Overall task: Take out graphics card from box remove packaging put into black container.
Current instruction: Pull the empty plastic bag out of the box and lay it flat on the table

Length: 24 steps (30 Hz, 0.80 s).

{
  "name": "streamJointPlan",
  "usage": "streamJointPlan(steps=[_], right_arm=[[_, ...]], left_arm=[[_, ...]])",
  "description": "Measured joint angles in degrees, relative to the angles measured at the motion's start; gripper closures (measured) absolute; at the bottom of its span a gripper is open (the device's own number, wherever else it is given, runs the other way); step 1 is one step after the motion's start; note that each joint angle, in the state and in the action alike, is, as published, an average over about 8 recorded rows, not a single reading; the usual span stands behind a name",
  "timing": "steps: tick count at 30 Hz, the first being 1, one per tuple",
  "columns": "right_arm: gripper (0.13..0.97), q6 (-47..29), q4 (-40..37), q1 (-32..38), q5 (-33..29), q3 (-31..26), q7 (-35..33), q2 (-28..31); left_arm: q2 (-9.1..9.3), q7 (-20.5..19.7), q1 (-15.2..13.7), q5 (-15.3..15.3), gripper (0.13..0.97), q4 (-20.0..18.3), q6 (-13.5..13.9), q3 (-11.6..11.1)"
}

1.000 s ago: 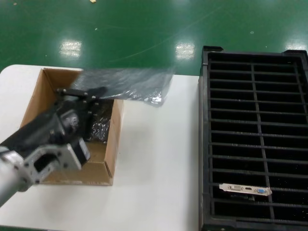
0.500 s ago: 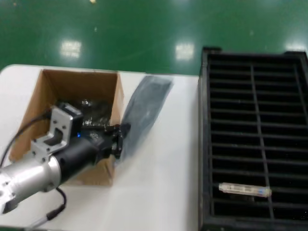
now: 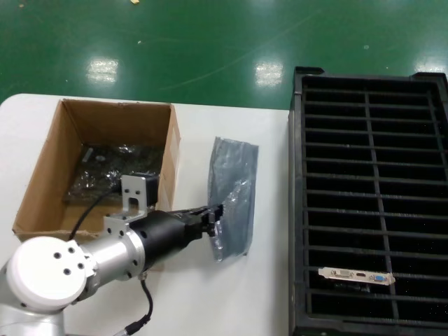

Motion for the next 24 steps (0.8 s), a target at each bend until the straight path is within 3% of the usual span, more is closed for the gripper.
streamJointPlan(steps=[7,15,19,24], right_arm=[[0.129,0.0,0.0,0.0,0.0,0.0,0.0,0.0],[0.129,0.0,0.0,0.0,0.0,0.0,0.0,0.0],[0.129,0.0,0.0,0.0,0.0,0.0,0.0,0.0],[0.129,0.0,0.0,0.0,0.0,0.0,0.0,0.0]], left_arm=[[-0.11,1.55,-2.27,-1.53,0.942,5.86,-5.25,1.74],[-1.51,5.34,-5.65,-0.64,0.885,11.28,-8.36,3.76],[-3.19,8.67,-6.79,-1.81,0.853,10.66,-9.25,4.47],[-6.91,15.8,-7.09,-4.84,0.759,5.23,-11.08,5.2]])
